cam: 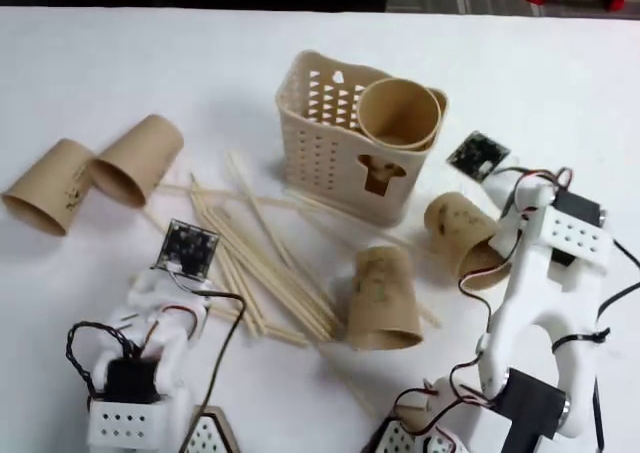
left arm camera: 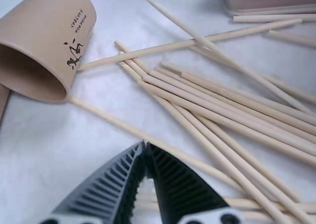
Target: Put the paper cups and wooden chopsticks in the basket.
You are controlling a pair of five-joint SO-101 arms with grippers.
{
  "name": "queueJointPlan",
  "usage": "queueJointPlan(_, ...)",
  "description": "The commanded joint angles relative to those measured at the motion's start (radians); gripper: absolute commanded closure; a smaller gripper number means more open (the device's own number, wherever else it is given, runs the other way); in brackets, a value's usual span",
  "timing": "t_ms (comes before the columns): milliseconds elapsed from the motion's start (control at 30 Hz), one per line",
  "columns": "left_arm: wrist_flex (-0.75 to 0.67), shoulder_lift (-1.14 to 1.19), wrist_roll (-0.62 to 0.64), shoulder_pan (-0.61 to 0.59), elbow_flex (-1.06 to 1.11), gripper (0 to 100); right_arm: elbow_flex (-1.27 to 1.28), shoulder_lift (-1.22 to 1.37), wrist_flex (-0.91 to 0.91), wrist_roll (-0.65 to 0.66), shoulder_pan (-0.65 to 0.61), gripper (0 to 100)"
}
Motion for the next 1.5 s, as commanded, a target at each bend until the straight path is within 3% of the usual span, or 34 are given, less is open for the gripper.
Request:
queueJointPlan(0,-0.023,-0.01,-0.006,-0.005,-0.005,98,-0.086,-0.042,0.039,-0.012,0.039,97.9)
queueJointPlan(933,-0.025,-0.01,-0.006,-0.005,-0.005,98,-0.601,-0.042,0.461,-0.327,0.062,97.9)
queueJointPlan(1467,-0.025,-0.01,-0.006,-0.005,-0.005,98,-1.086,-0.042,0.651,-0.605,-0.13,97.9)
